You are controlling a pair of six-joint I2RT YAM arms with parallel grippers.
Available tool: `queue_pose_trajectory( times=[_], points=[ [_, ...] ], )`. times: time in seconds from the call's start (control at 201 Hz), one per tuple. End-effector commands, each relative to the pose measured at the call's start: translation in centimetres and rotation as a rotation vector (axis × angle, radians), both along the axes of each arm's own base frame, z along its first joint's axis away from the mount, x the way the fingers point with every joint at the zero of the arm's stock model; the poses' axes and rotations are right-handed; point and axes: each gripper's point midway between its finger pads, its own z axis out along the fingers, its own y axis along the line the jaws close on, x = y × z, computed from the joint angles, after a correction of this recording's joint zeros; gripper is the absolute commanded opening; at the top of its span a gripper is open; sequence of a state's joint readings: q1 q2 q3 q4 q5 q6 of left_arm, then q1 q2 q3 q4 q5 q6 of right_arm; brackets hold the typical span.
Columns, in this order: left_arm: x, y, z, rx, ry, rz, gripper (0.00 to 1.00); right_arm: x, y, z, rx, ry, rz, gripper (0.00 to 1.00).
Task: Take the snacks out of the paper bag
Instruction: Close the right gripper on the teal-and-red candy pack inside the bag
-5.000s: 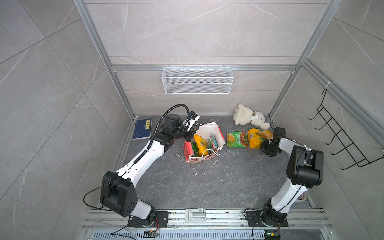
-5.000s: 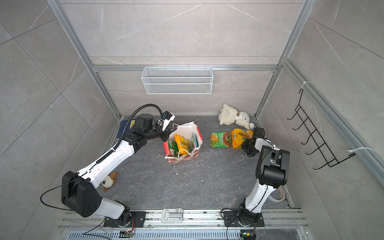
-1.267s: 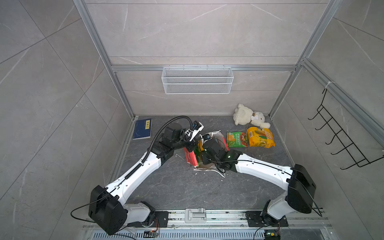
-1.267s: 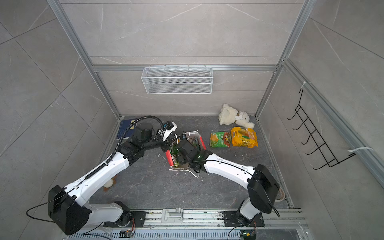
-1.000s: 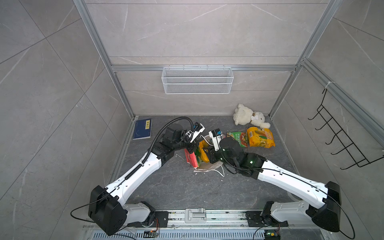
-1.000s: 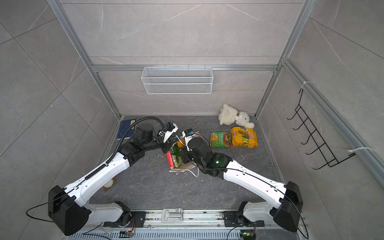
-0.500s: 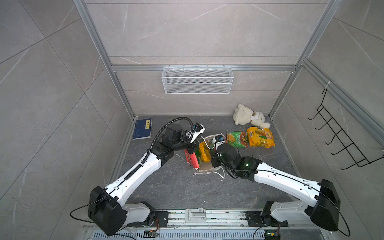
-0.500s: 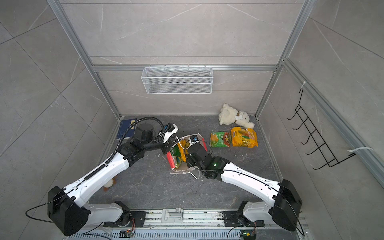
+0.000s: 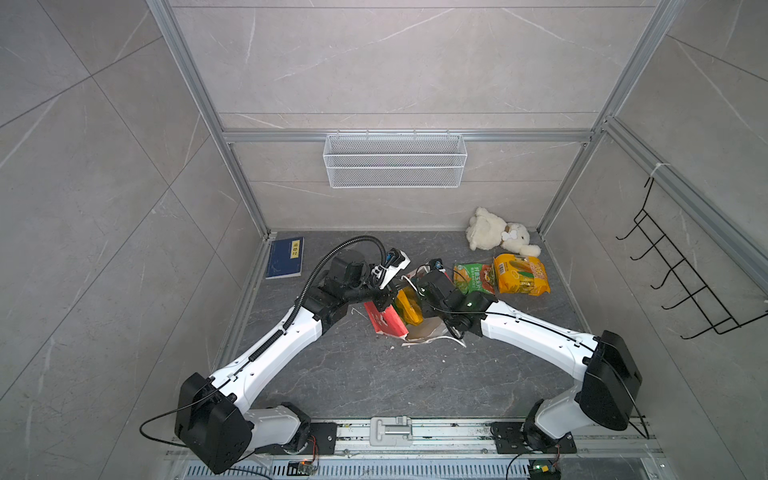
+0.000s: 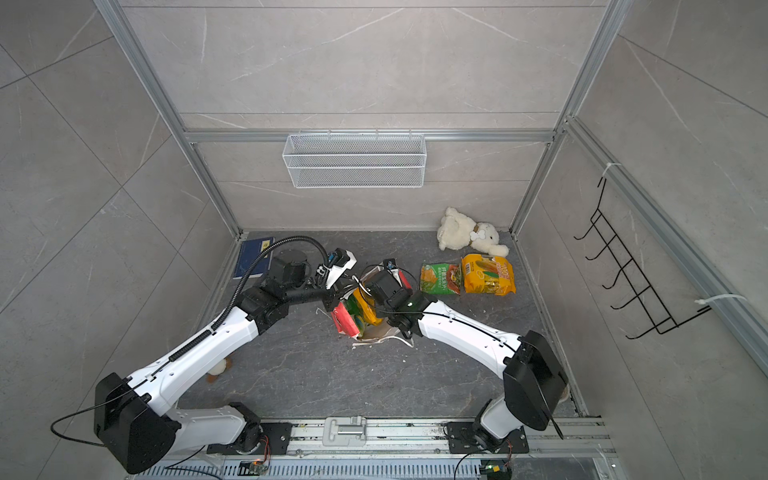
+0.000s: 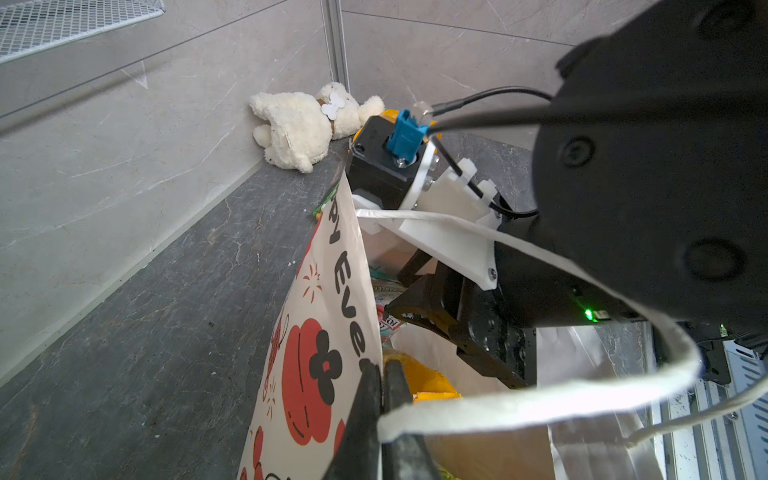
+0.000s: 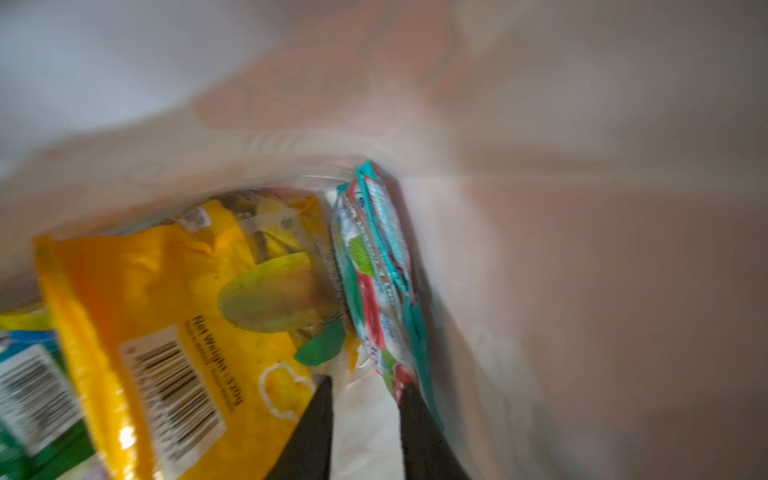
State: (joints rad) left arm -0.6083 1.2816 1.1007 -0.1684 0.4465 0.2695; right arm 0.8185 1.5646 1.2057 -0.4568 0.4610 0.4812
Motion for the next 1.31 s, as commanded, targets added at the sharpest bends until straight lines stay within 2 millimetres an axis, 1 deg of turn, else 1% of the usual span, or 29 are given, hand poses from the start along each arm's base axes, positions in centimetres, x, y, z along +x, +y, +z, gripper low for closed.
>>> queue_pose_trajectory(
  times=[0.0, 0.075, 0.269, 0.433, 0.523, 0.617, 0.742, 0.816, 0.911, 0.971, 1.065, 1.125, 1.18, 1.249, 1.304],
  points=[
    [-1.8, -0.9, 4.5, -0.104, -0.13, -0.097, 0.0, 1.2, -0.7, -0.4, -0.043, -0.013, -0.029, 0.32],
    [-1.8, -0.9, 4.7, -0.114, -0.133, -0.095, 0.0, 1.6, -0.5, -1.1, -0.026, -0.021, 0.003, 0.33],
    [-1.8, -1.1, 5.3, -0.126, -0.145, -0.102, 0.0, 2.2, -0.9, -1.3, -0.046, -0.067, 0.006, 0.43],
    [-1.7, -1.4, 5.3, -0.129, -0.142, -0.112, 0.0, 3.0, -1.1, 0.2, -0.067, -0.122, 0.002, 0.49],
    [-1.8, -1.5, 5.3, -0.131, -0.139, -0.118, 0.0, 3.4, -0.9, 0.5, -0.073, -0.136, 0.017, 0.53],
    [-1.8, -1.5, 5.2, -0.132, -0.149, -0.118, 0.0, 4.1, -0.8, -0.3, -0.064, -0.124, 0.031, 0.54],
    [-1.7, -1.7, 5.1, -0.137, -0.143, -0.116, 0.0, 4.9, 0.0, -1.8, -0.02, -0.095, 0.056, 0.54],
    [-1.6, -1.7, 5.1, -0.138, -0.144, -0.117, 0.0, 5.2, 0.7, -2.8, 0.012, -0.072, 0.074, 0.51],
    [-1.6, -1.8, 5.2, -0.146, -0.152, -0.116, 0.0, 5.4, 1.6, -3.5, 0.05, -0.063, 0.1, 0.47],
    [-1.5, -1.8, 5.4, -0.152, -0.155, -0.115, 0.0, 5.7, 1.8, -4.2, 0.075, -0.048, 0.107, 0.44],
    [-1.4, -1.9, 5.6, -0.154, -0.16, -0.116, 0.0, 5.8, 2.1, -5.0, 0.096, -0.028, 0.117, 0.34],
    [-1.4, -1.8, 5.5, -0.154, -0.167, -0.112, 0.0, 5.9, 2.3, -5.1, 0.098, -0.028, 0.13, 0.3],
    [-1.2, -1.7, 5.4, -0.155, -0.176, -0.103, 0.0, 5.8, 2.3, -5.1, 0.094, -0.02, 0.132, 0.2],
    [-0.9, -1.7, 5.3, -0.153, -0.175, -0.086, 0.0, 5.4, 2.5, -4.4, 0.114, -0.021, 0.152, 0.1],
    [-0.9, -1.6, 5.1, -0.149, -0.173, -0.081, 0.0, 5.0, 2.6, -3.6, 0.133, -0.025, 0.169, 0.05]
  ],
)
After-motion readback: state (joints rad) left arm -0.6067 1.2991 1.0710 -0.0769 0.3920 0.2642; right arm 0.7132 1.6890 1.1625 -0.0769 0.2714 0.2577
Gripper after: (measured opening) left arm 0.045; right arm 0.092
